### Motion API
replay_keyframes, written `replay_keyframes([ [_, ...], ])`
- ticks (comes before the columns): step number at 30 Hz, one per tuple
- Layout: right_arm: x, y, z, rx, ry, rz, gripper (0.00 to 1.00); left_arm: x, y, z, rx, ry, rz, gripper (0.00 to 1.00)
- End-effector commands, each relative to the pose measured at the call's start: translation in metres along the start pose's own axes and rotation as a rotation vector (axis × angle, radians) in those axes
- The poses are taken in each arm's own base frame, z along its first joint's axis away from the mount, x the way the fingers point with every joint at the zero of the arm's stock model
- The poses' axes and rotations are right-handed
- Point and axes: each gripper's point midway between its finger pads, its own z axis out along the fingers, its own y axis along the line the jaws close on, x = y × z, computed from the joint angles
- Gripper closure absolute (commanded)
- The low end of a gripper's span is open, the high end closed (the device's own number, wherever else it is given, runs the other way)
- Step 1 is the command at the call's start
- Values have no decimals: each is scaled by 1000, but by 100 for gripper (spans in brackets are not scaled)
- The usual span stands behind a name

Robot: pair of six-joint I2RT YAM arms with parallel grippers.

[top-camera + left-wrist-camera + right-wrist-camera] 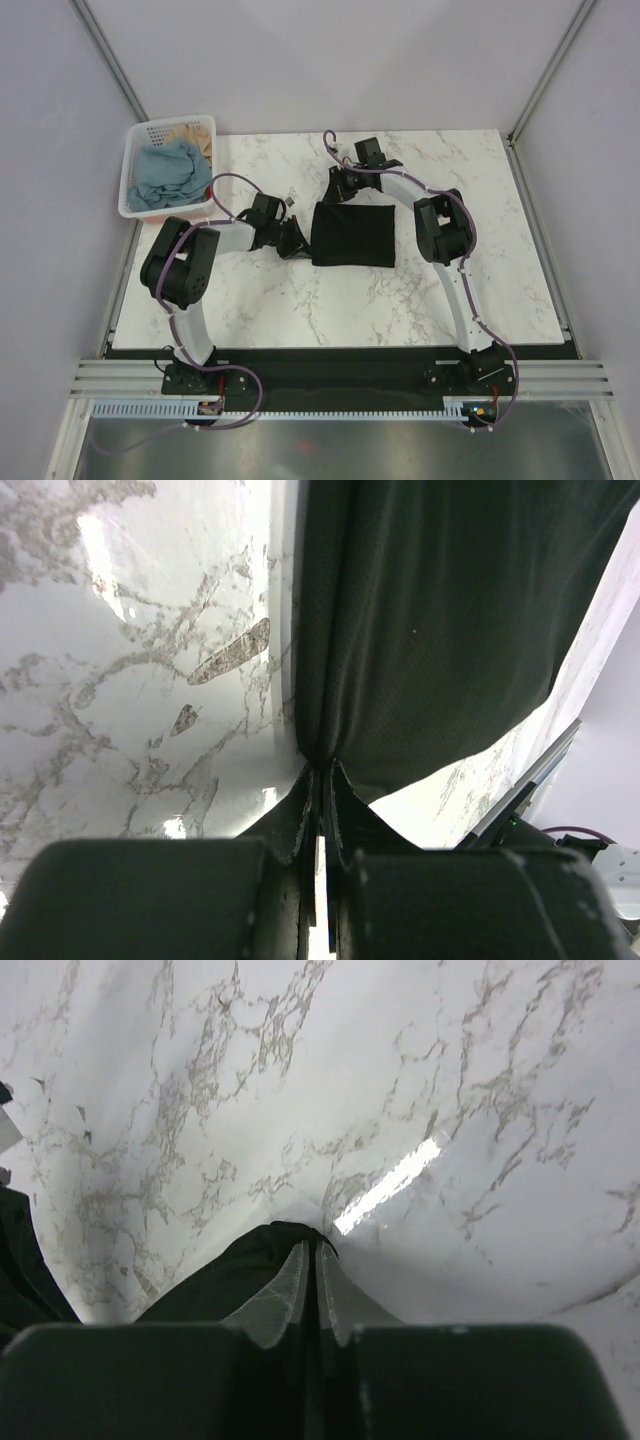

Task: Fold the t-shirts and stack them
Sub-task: Fold the tshirt

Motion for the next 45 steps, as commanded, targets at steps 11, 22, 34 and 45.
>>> replay_keyframes([
  [11, -51, -11, 4, 63, -132, 39, 53, 14, 24, -1, -85, 6, -35, 74],
  [22, -114, 0, -121, 309, -292, 190, 37, -29, -8, -41, -25, -122, -53, 56],
  [34, 8, -20, -177, 554, -96, 412, 38, -78, -97, -57, 236, -126, 145, 56],
  [45, 46, -64, -173, 509, -87, 462, 36, -142, -90, -2, 248, -137, 140, 56],
])
